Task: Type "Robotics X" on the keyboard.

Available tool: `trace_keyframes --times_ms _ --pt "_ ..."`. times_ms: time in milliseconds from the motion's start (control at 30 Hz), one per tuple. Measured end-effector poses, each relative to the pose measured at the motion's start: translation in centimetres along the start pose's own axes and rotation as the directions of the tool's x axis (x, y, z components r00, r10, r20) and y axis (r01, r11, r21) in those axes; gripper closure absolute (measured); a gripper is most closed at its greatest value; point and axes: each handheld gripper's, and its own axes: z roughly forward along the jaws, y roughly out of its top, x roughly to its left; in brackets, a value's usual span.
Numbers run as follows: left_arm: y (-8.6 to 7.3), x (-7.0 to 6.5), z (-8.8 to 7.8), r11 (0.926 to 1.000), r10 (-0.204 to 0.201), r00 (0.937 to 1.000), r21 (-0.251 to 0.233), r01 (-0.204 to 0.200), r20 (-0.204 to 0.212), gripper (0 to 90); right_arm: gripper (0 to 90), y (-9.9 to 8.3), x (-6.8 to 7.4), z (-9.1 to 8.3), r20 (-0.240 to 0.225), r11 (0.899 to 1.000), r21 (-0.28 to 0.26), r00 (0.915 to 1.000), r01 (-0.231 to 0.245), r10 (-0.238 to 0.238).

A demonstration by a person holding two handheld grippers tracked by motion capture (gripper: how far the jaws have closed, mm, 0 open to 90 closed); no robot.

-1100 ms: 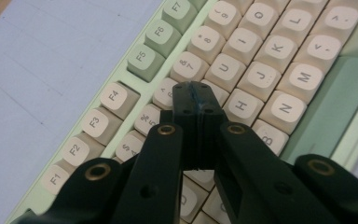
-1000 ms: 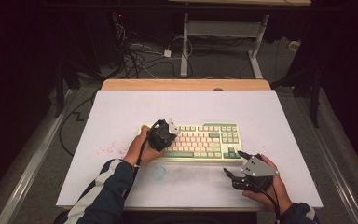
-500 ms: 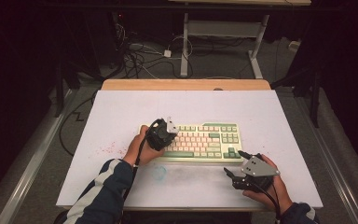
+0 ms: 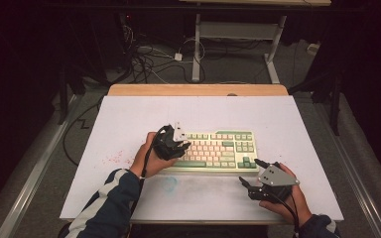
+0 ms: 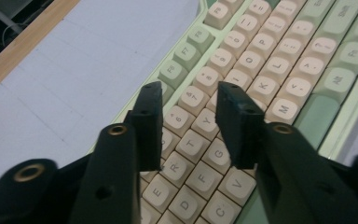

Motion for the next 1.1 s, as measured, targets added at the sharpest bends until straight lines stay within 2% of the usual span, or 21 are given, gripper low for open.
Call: trace_keyframes --times_ms 100,267,367,433,533,633,867,1100 --pt "0.0 -0.1 -0.2 0.9991 0.014 0.9999 -0.041 -0.013 0.001 44.0 25.9 0.0 -0.1 0.0 0.003 1.000 0.000 1.0000 -0.004 0.004" --pt "0.2 -0.3 -0.8 0.9962 -0.015 0.9999 -0.086 0.015 0.008 27.1 25.9 -0.1 -0.1 -0.2 0.007 1.000 0.003 0.9999 -0.009 0.009" --pt "0.0 -0.3 -1.7 0.9920 0.020 0.9997 -0.125 -0.021 -0.010 22.6 25.8 -0.1 -0.2 -0.3 0.010 1.000 -0.004 0.9998 -0.016 0.016" --pt "-0.2 0.0 -2.5 0.9886 0.042 0.9989 -0.144 -0.045 -0.020 22.0 25.9 -0.3 -0.3 -0.3 0.006 1.000 -0.002 0.9998 -0.019 0.019" --pt "-0.4 0.5 -3.7 0.9857 0.034 0.9988 -0.164 -0.039 -0.036 20.0 25.9 -0.5 -0.6 -0.2 0.007 0.999 0.006 0.9994 -0.034 0.034" --pt "-0.9 1.0 -4.8 0.9829 0.044 0.9972 -0.176 -0.054 -0.060 19.9 25.9 -0.4 -0.7 -0.3 0.011 0.999 0.005 0.9990 -0.043 0.043" --pt "-3.0 2.0 -6.9 0.9810 0.095 0.9906 -0.160 -0.110 -0.099 19.9 26.2 -0.5 -0.7 0.0 0.014 0.999 0.015 0.9988 -0.048 0.047" --pt "-4.3 3.0 -8.5 0.9795 0.070 0.9895 -0.179 -0.092 -0.127 19.9 27.1 -0.5 -0.7 0.0 0.017 0.998 0.021 0.9986 -0.051 0.050"
